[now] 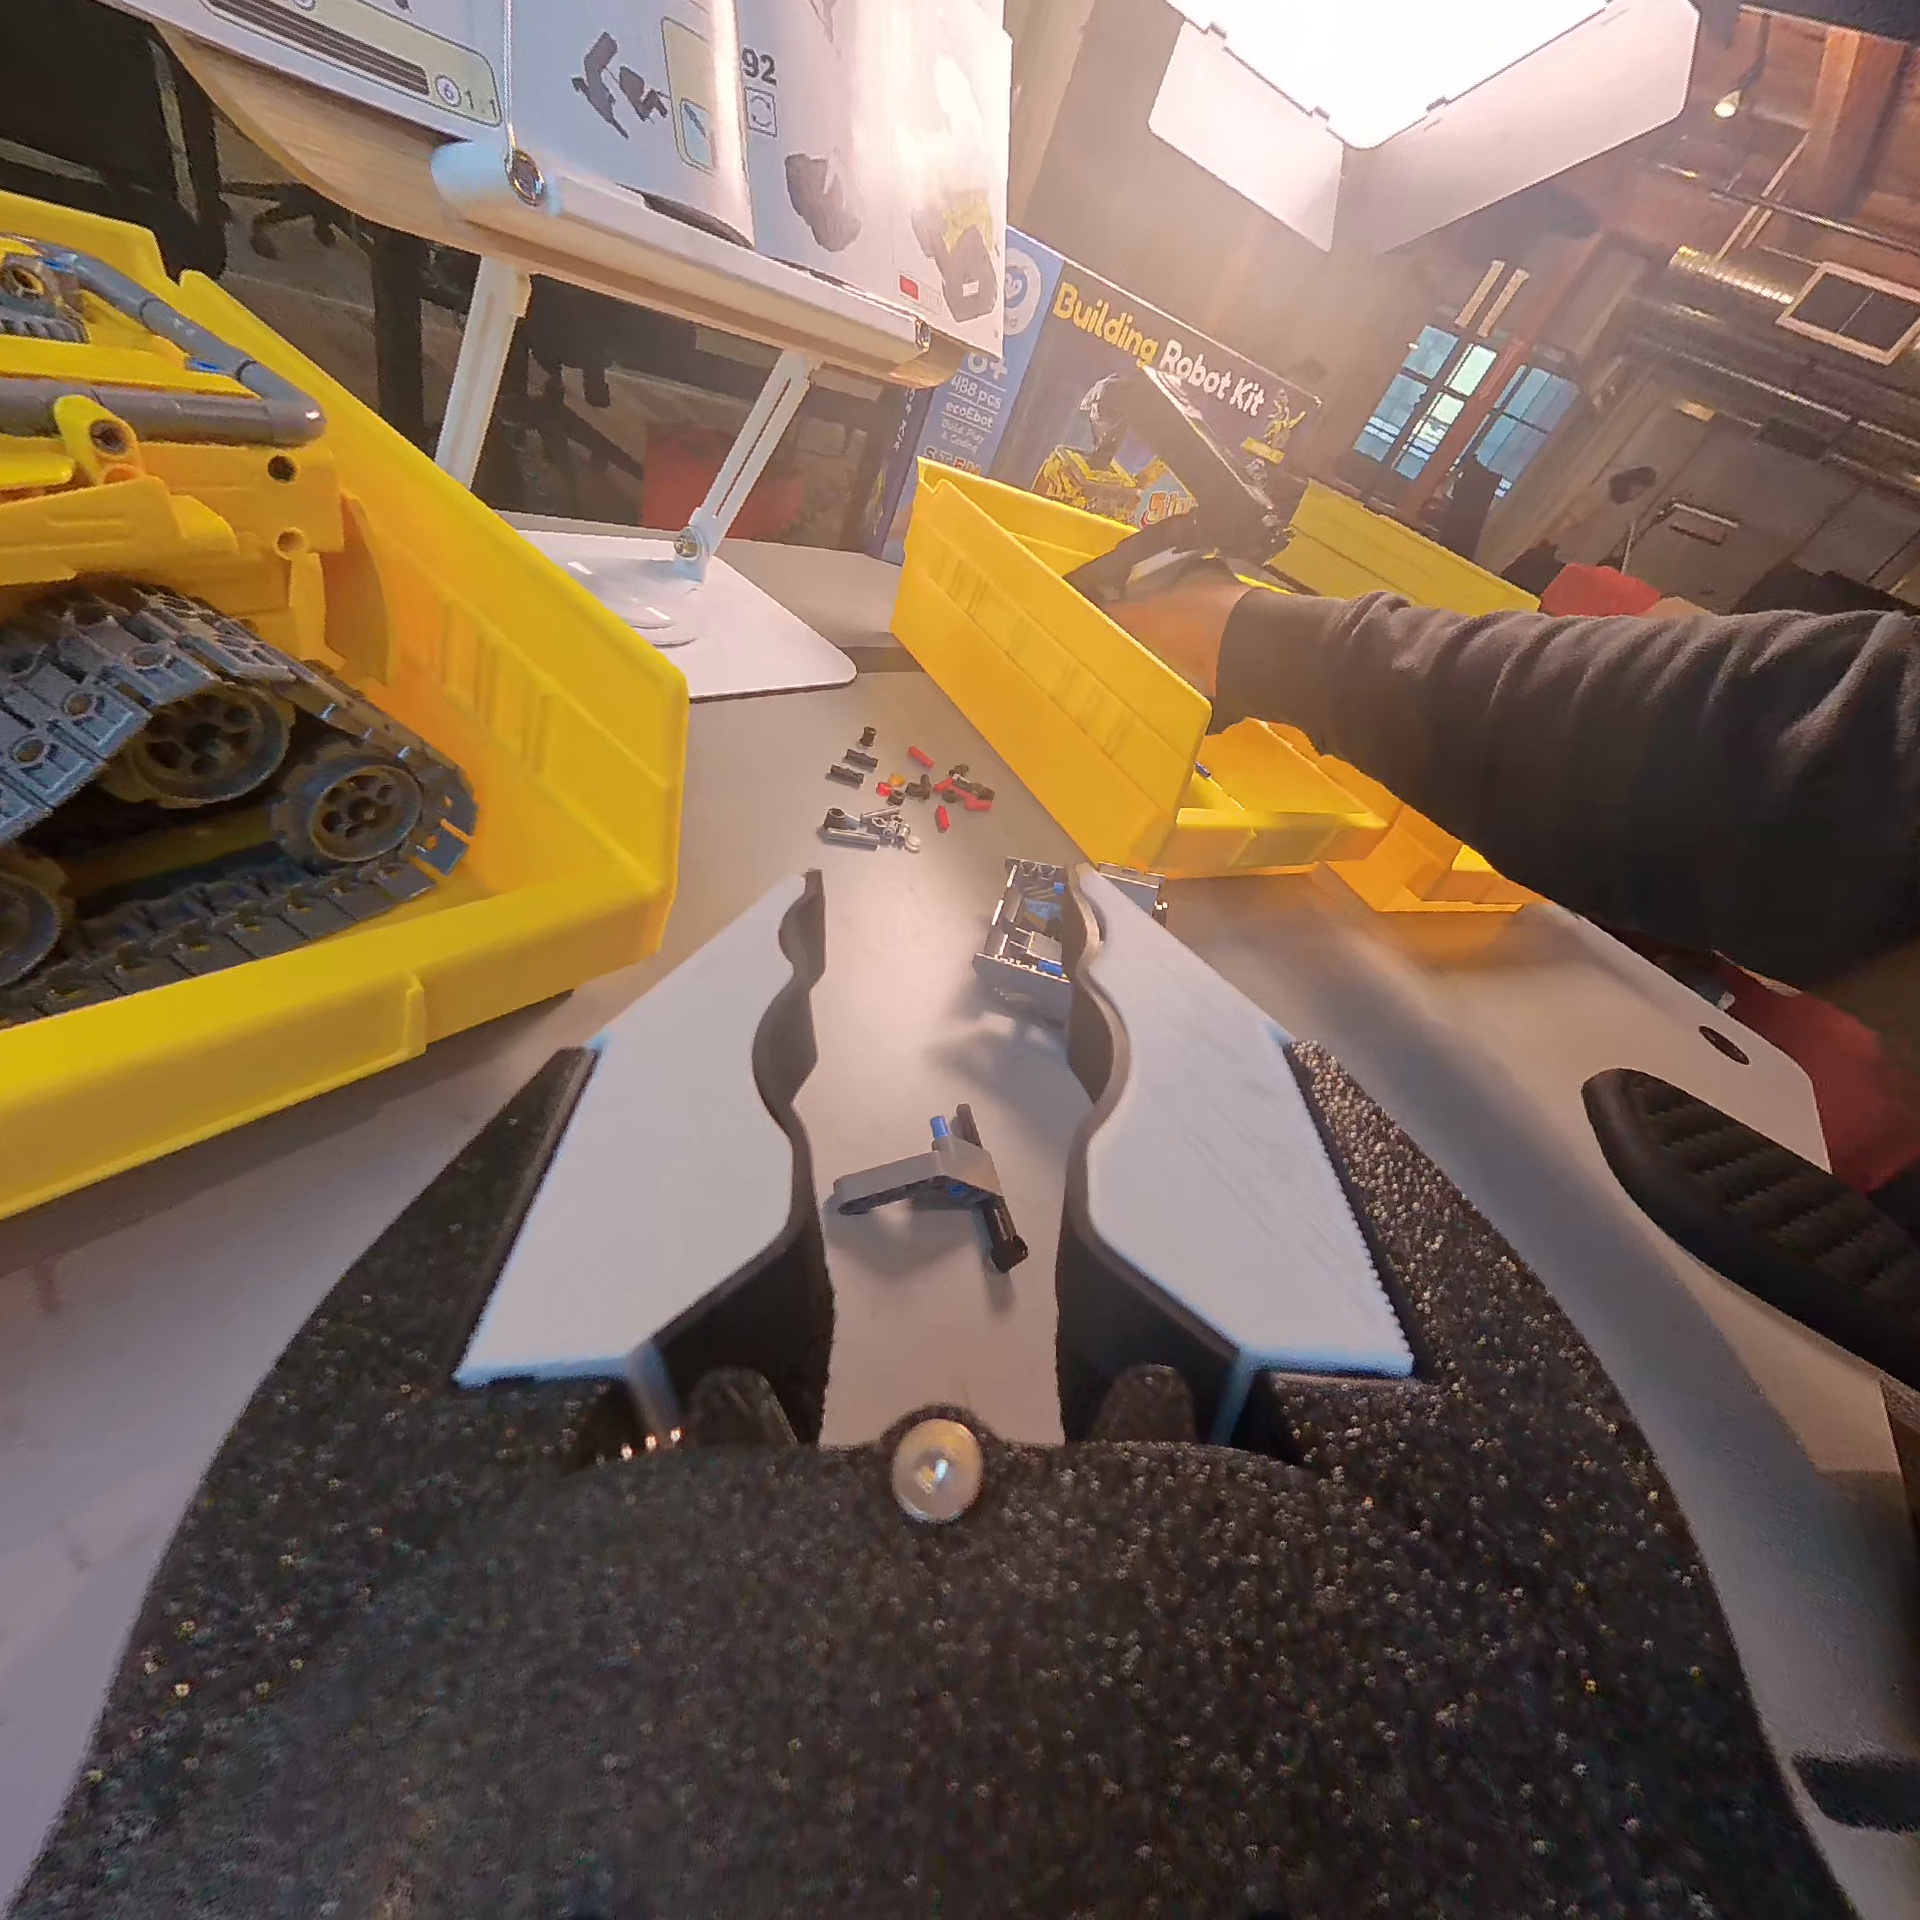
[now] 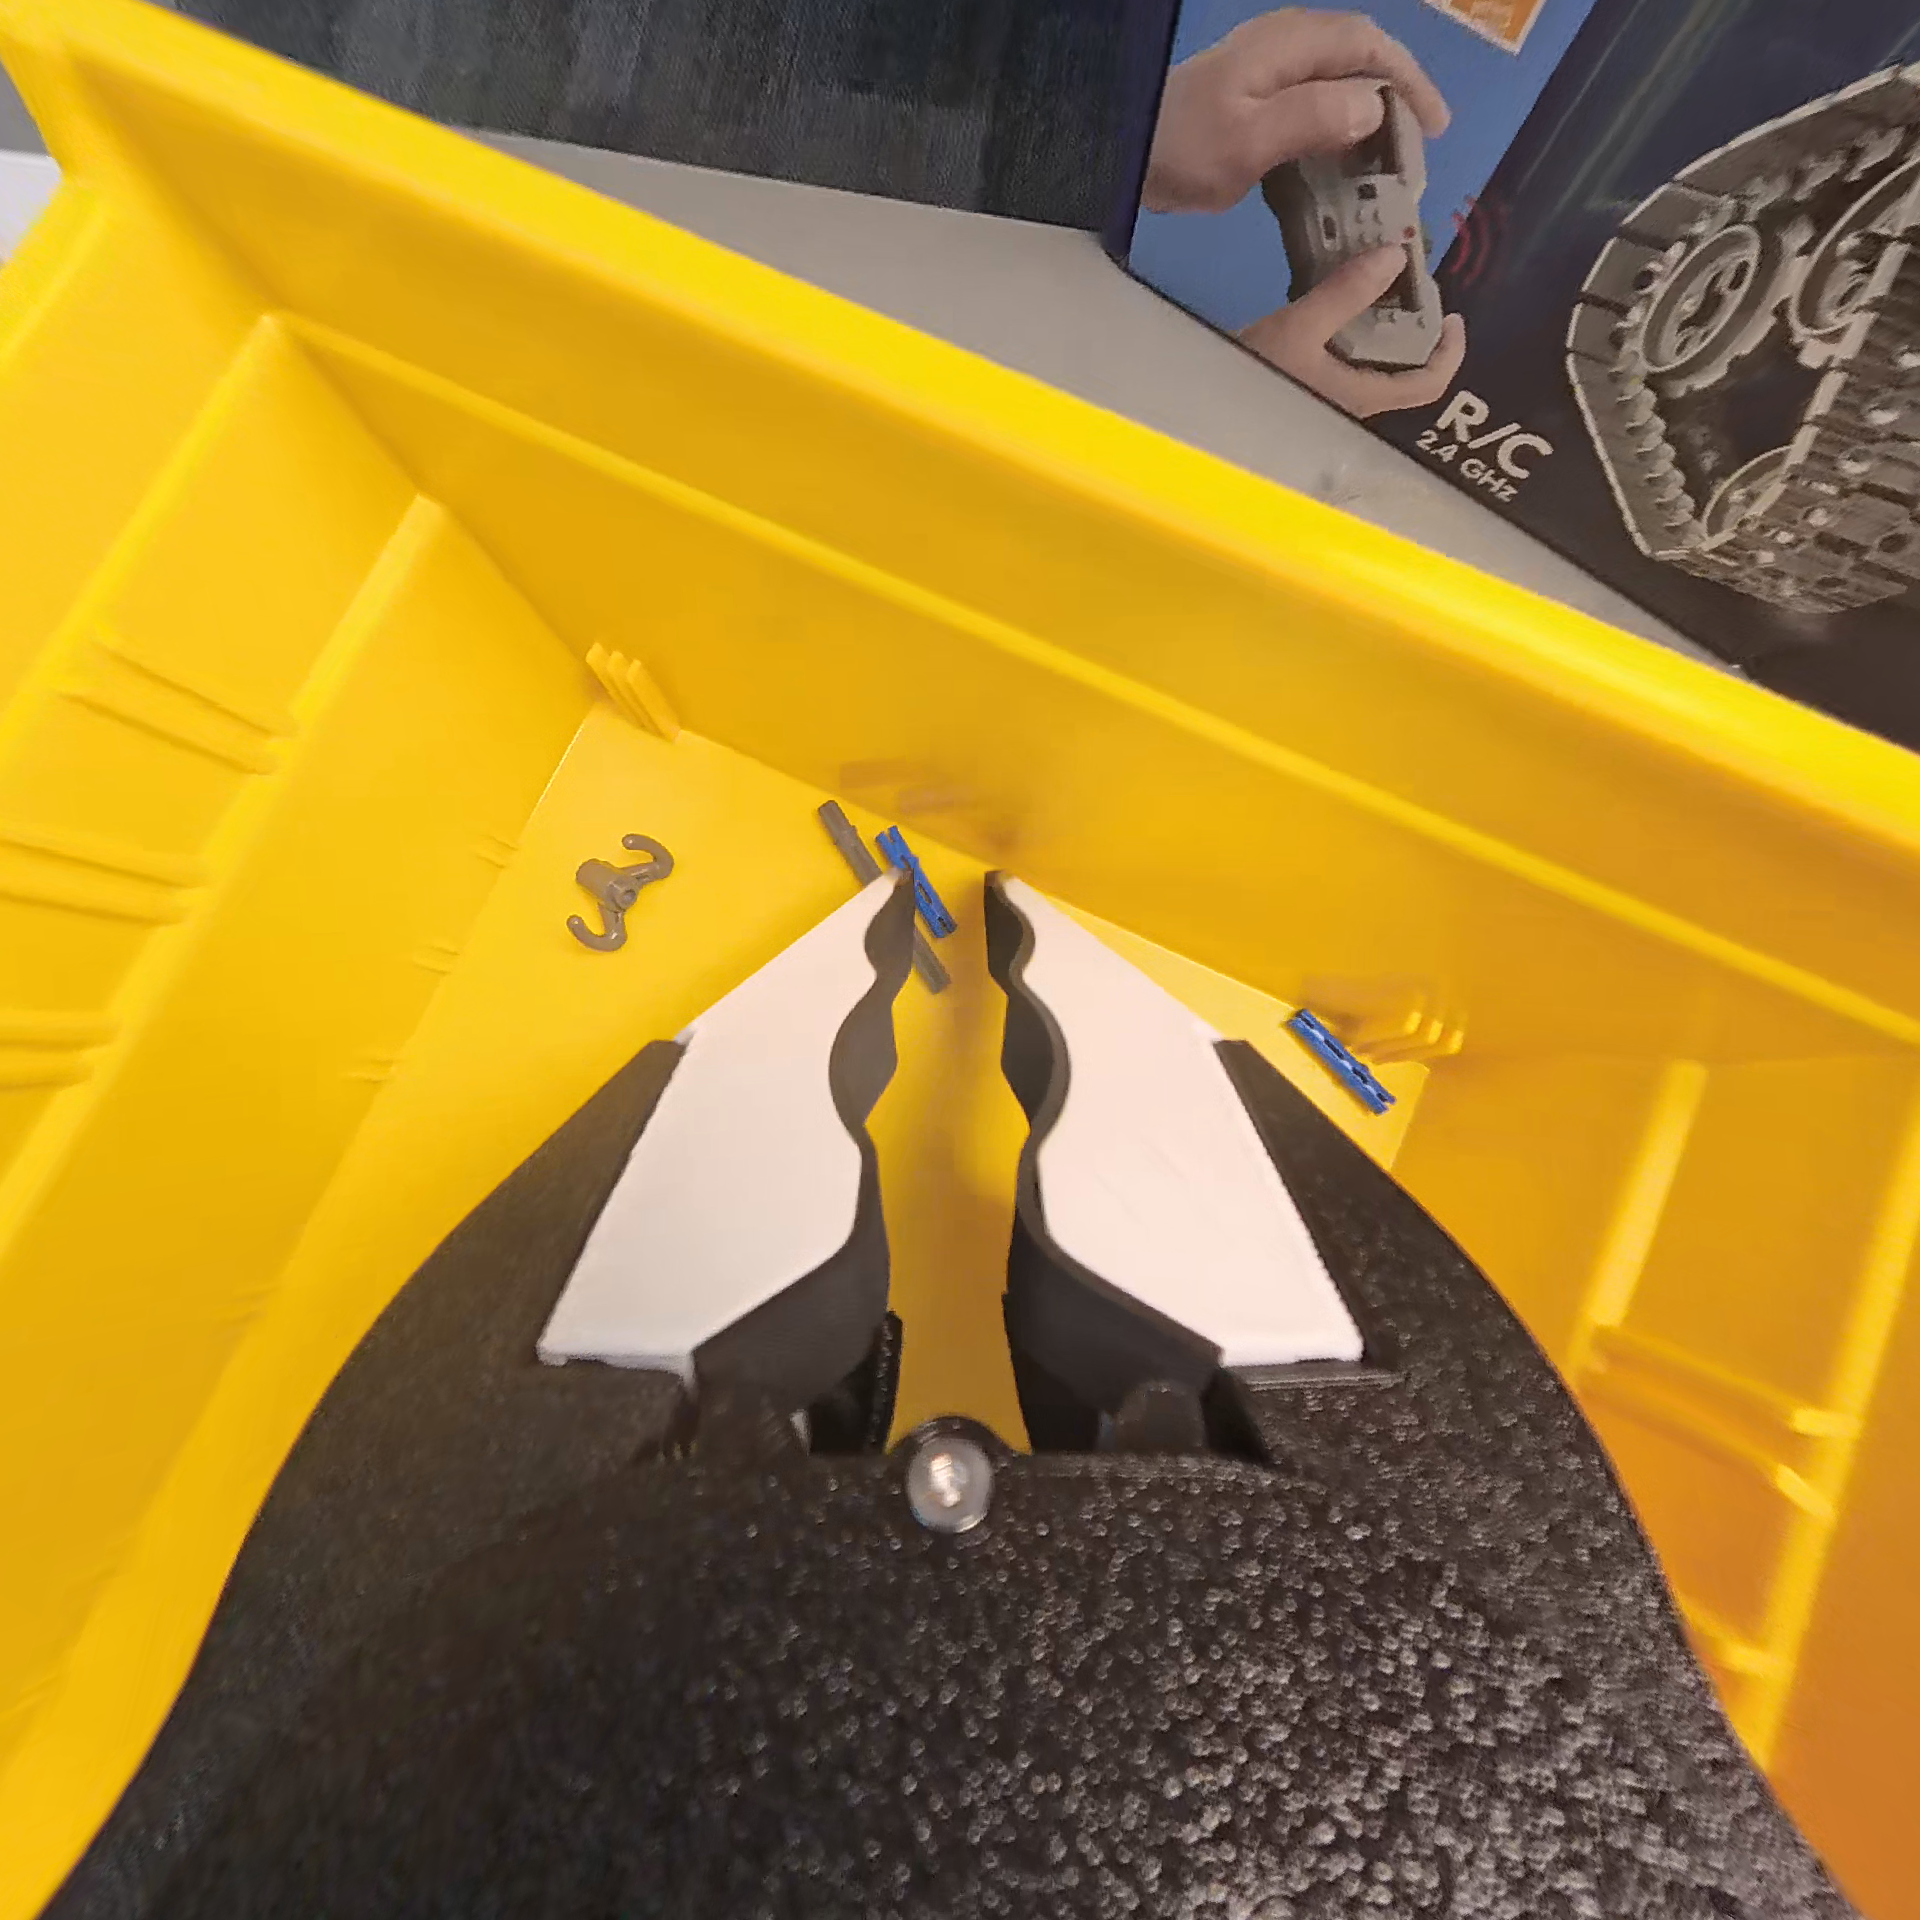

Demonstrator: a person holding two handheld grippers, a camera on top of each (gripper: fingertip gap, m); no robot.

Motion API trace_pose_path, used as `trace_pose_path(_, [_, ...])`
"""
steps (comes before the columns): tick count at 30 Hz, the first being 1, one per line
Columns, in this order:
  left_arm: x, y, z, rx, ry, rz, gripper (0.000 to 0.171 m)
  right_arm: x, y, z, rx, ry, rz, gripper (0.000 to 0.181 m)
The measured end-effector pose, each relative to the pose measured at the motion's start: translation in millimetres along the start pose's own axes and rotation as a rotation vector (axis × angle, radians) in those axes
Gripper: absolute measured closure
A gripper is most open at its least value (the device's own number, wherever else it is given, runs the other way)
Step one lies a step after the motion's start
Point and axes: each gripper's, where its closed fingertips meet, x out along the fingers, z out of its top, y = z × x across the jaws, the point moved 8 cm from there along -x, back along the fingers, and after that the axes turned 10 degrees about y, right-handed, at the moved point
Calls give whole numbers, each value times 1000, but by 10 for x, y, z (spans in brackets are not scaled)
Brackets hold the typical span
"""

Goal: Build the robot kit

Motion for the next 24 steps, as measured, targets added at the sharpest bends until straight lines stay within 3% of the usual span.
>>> trace_pose_path(10, [11,0,-11,1,8,-1,126,26,59,-1,-100,30,-7,167])
trace_pose_path(13, [12,6,-13,2,12,2,126,49,79,17,-104,46,47,178])
trace_pose_path(17, [4,16,-10,-3,8,1,126,4,58,0,-118,93,92,179])
trace_pose_path(20, [1,11,-7,0,7,4,126,-356,185,94,-170,-42,152,179])
trace_pose_path(24, [-1,2,-1,8,4,5,126,-1465,790,63,-371,-337,350,179])
